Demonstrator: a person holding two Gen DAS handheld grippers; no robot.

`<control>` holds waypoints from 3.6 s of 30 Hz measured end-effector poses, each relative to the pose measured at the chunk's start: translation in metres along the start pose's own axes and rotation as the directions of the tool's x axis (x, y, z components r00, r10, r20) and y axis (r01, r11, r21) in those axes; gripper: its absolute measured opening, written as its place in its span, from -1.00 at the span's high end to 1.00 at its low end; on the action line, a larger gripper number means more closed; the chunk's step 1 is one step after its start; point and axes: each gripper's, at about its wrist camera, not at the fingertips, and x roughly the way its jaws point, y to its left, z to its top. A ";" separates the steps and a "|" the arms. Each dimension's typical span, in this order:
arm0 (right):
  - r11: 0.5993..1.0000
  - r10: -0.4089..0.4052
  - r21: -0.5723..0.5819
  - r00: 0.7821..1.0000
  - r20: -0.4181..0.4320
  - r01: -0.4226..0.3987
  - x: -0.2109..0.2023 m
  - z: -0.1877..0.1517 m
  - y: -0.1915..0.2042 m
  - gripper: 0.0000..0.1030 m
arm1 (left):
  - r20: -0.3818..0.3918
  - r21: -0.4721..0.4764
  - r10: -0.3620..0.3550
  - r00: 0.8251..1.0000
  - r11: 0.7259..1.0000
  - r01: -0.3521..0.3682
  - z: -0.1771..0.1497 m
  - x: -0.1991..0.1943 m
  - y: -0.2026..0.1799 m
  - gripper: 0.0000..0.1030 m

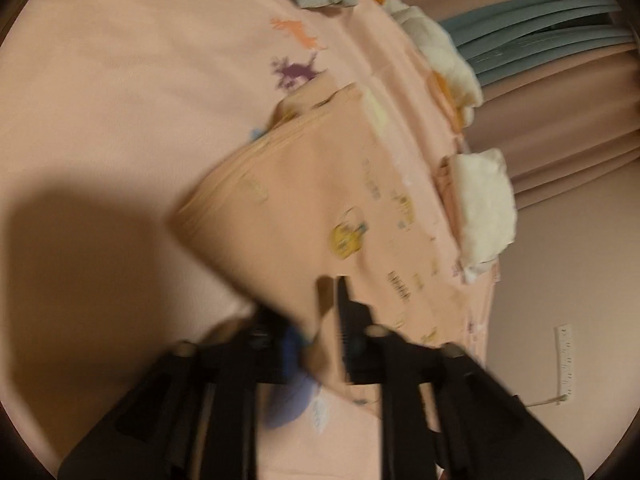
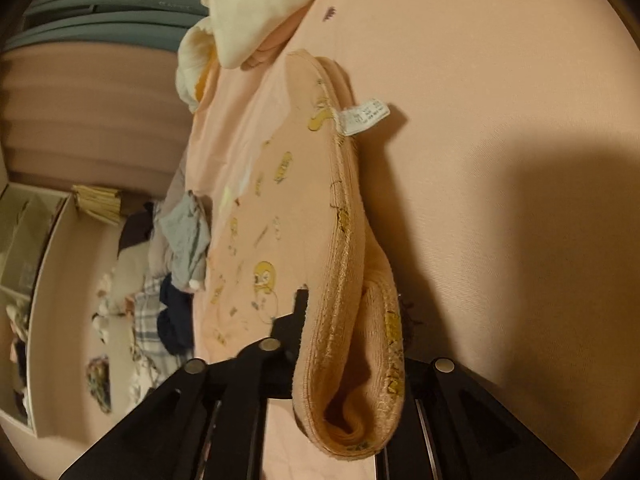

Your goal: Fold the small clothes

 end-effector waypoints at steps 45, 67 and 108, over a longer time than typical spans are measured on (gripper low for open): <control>0.921 -0.278 -0.219 0.937 0.211 0.323 -0.113 -0.058 -0.030 0.93 | 0.107 0.314 0.185 0.977 0.926 -0.210 -0.103 -0.106 0.026 0.77; 0.794 -0.326 -0.396 0.873 0.364 0.462 -0.127 -0.065 0.057 0.86 | 0.267 0.356 0.259 0.928 0.868 -0.345 -0.067 -0.097 -0.046 -0.07; 0.936 -0.315 -0.078 0.914 0.254 0.344 -0.119 -0.075 -0.013 -0.70 | -0.092 0.418 0.193 0.977 0.898 -0.138 -0.109 -0.088 -0.028 -0.98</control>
